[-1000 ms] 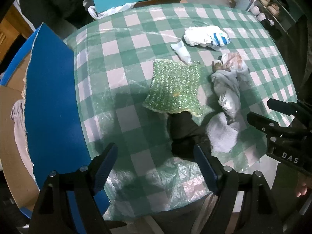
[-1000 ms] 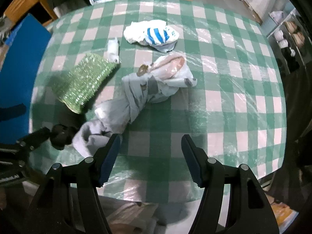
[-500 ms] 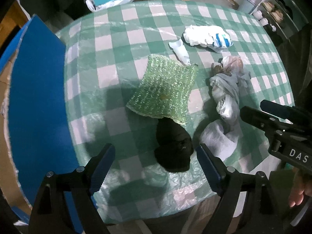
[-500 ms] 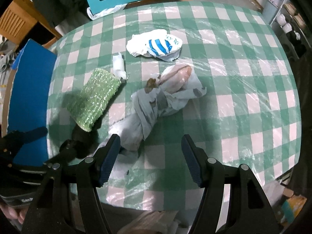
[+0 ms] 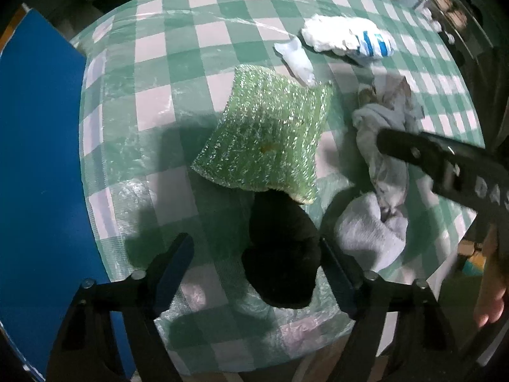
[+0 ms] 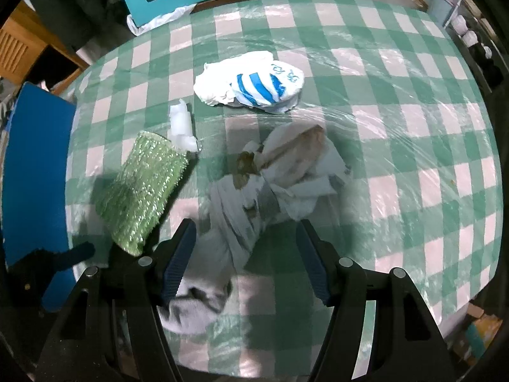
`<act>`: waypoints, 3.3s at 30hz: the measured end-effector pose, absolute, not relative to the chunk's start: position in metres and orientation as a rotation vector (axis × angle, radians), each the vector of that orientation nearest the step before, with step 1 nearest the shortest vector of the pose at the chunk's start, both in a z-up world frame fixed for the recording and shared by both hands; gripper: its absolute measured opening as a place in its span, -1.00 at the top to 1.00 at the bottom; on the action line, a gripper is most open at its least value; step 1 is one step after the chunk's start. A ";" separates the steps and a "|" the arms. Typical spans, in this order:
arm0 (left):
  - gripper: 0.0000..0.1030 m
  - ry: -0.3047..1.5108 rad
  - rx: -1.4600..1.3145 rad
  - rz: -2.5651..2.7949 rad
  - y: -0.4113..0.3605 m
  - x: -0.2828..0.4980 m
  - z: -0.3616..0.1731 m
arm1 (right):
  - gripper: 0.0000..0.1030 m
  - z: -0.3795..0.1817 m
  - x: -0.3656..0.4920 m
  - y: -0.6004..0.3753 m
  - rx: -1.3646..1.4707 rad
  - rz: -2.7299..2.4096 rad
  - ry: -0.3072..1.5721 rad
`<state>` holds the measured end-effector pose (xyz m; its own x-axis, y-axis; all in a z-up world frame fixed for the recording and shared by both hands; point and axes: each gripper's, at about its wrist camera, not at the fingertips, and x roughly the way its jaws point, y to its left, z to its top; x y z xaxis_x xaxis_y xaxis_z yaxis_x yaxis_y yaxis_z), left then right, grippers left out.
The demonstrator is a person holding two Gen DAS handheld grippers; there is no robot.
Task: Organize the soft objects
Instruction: 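Close the left tool on the black sock while the right tool closes on the grey cloth bundle, then lift the black sock with the left tool while the right tool lifts the grey cloth bundle toward the box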
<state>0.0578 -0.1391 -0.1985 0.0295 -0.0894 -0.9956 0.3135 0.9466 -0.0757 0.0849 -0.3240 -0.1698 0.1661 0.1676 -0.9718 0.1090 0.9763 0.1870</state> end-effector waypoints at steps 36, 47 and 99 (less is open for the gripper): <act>0.40 1.373 0.245 -0.409 -0.121 0.026 -0.138 | 0.34 -0.146 0.067 -0.274 0.011 0.100 1.339; 0.40 1.308 0.235 -0.387 -0.116 0.024 -0.115 | 0.34 -0.112 0.051 -0.279 0.012 0.133 1.280; 0.40 1.084 0.164 -0.268 -0.070 0.035 -0.033 | 0.34 -0.020 0.035 -0.222 -0.061 0.287 1.074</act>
